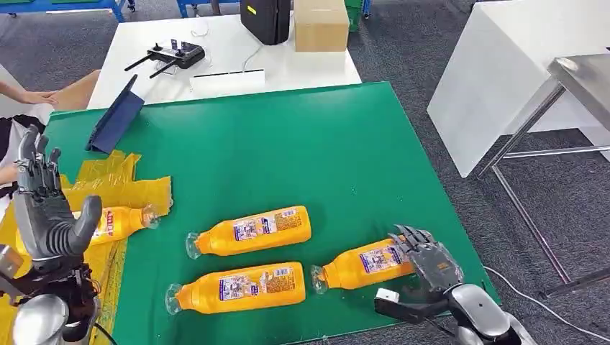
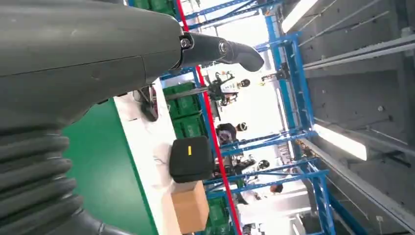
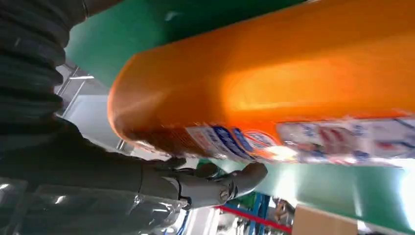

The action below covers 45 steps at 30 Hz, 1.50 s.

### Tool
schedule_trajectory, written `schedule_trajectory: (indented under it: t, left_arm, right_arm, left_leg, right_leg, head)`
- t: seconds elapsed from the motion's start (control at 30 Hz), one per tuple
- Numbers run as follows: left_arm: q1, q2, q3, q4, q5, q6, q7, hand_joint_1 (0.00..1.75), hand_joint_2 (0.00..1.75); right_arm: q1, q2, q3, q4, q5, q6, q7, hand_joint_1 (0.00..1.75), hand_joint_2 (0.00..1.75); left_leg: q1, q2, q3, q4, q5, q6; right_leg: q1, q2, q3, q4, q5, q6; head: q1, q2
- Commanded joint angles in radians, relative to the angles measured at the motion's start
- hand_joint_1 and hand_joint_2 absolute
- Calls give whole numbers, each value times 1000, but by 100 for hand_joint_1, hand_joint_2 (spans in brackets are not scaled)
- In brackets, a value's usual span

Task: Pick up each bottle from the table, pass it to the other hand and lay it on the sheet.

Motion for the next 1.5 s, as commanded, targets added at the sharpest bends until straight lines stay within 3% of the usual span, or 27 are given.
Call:
schedule_trajectory:
  t: [0.03, 0.3, 0.33, 0.37, 0.4, 0.47, 0.53, 0.6, 0.7, 0.73, 0.93, 1.07, 1.1, 1.13, 1.17, 1.2, 1.27, 1.3, 1.33, 1.4, 1.5]
  left_arm:
    - [-31, -38, -10, 91, 11, -1, -1, 0, 175]
    - [-42, -51, -46, 105, 23, -3, 2, 0, 175]
    - [-43, -51, -48, 106, 23, -3, 1, 0, 175]
    - [-43, -52, -49, 106, 23, -2, 1, 0, 175]
    - [-44, -52, -51, 106, 25, -3, 0, 0, 175]
    - [-43, -52, -52, 106, 26, -4, -1, 0, 175]
    - [-40, -53, -54, 102, 31, -3, -5, 0, 175]
    - [-37, -53, -65, 97, 42, -12, -15, 0, 175]
    - [-37, -55, -74, 95, 41, -8, -17, 0, 175]
    - [-38, -53, -81, 94, 42, -6, -19, 0, 175]
    - [-61, -47, -110, 130, 63, -2, -34, 0, 175]
    - [-64, -47, -109, 143, 77, 1, -35, 0, 175]
    - [-62, -48, -105, 142, 83, 3, -36, 0, 175]
    - [-53, -48, -100, 136, 87, 5, -38, 0, 175]
    - [-48, -49, -96, 132, 87, 6, -39, 0, 175]
    - [-42, -47, -94, 128, 87, 5, -41, 0, 175]
    - [-24, -52, -80, 109, 81, 3, -40, 0, 175]
    - [-16, -55, -75, 100, 78, 1, -40, 0, 175]
    - [-13, -55, -74, 95, 77, 0, -40, 0, 175]
    - [-13, -55, -74, 95, 77, 0, -40, 0, 175]
    - [6, -68, -66, 83, 64, -7, -29, 0, 175]
  right_arm:
    - [-107, 4, 71, 254, -24, 41, 0, 0, 175]
    - [-213, 85, 129, 438, 15, 23, 10, 0, 175]
    - [-222, 91, 136, 456, 20, 19, 8, 14, 175]
    - [-224, 94, 138, 459, 20, 18, 8, 14, 175]
    - [-227, 98, 143, 469, 23, 18, 9, 49, 175]
    - [-232, 100, 146, 478, 27, 17, 11, 59, 175]
    - [-242, 105, 160, 508, 29, 10, 11, 129, 175]
    - [-248, 101, 174, 530, 18, 25, 3, 141, 175]
    - [-250, 90, 183, 543, 11, 36, -2, 143, 175]
    - [-255, 85, 190, 557, 2, 50, -8, 119, 175]
    - [-267, 32, 253, 610, -69, 153, -40, 168, 175]
    - [-277, 26, 265, 618, -72, 150, -38, 175, 175]
    - [-280, 28, 264, 615, -76, 127, -32, 175, 175]
    - [-278, 35, 249, 600, -80, 83, -24, 175, 175]
    - [-275, 38, 238, 586, -81, 55, -20, 175, 175]
    - [-276, 39, 238, 573, -81, 57, -19, 175, 175]
    - [-224, 60, 150, 471, -102, -68, -34, 175, 175]
    - [-207, 63, 126, 426, -102, -81, -36, 175, 175]
    - [-201, 61, 122, 406, -97, -71, -29, 175, 175]
    - [-201, 61, 122, 406, -97, -71, -29, 175, 175]
    - [-108, 120, -35, 256, -126, -174, -54, 175, 175]
  left_leg:
    - [2, -3, 4, -2, 0, -1]
    - [3, -1, 11, -2, 1, -1]
    - [3, -2, 11, -2, 1, -2]
    - [3, 3, 13, -2, 0, -1]
    - [2, 3, 15, -1, -1, -1]
    - [3, 4, 16, -1, -1, -1]
    - [3, 3, 16, -1, 0, -2]
    - [3, 2, 16, -1, 0, -2]
    - [3, 3, 18, -1, 0, -2]
    - [3, 4, 20, -1, 0, -1]
    - [3, 1, 21, -1, 1, -1]
    - [3, -4, 23, -1, 0, 0]
    - [3, 0, 28, 0, -3, 2]
    - [3, -5, 24, 0, -1, 2]
    - [3, 0, 34, 1, -6, 2]
    - [3, -2, 32, 1, -6, 2]
    - [4, -7, 25, 2, -5, 0]
    - [3, 0, 42, 1, -11, 2]
    - [4, -3, 35, -1, -9, 2]
    - [3, -1, 45, 0, -13, 3]
    - [3, -3, 41, -1, -13, 2]
  right_leg:
    - [1, 0, 5, -3, 0, -1]
    - [2, 2, 11, -5, 2, -1]
    - [3, 2, 12, -6, 3, -1]
    - [3, 5, 14, -5, 3, -1]
    - [2, 4, 15, -4, 2, -1]
    - [2, 4, 16, -5, 2, -1]
    - [2, 4, 16, -5, 3, -2]
    - [3, 4, 16, -5, 3, -2]
    - [3, 4, 18, -5, 3, -2]
    - [2, 4, 19, -5, 3, -2]
    - [3, 2, 20, -6, 3, -2]
    - [3, -2, 15, -8, 1, -1]
    - [3, 1, 19, -6, -3, 0]
    - [4, -2, 16, -7, -2, 0]
    - [3, 2, 23, -5, -6, 1]
    - [4, 2, 23, -5, -5, 1]
    - [4, 1, 18, -6, -5, 2]
    - [3, 5, 34, -3, -10, 3]
    - [3, 3, 31, -6, -8, 2]
    - [1, 4, 45, -3, -12, 3]
    - [2, 2, 43, -5, -12, 3]
  head:
    - [0, 0]
    - [0, 0]
    - [0, 0]
    - [0, 0]
    - [0, 0]
    - [0, 0]
    - [0, 0]
    - [0, 0]
    - [0, 0]
    - [0, 0]
    - [0, 0]
    - [0, 0]
    - [0, 0]
    - [0, 0]
    - [0, 0]
    - [0, 0]
    - [0, 0]
    - [0, 0]
    - [0, 0]
    - [0, 0]
    - [0, 0]
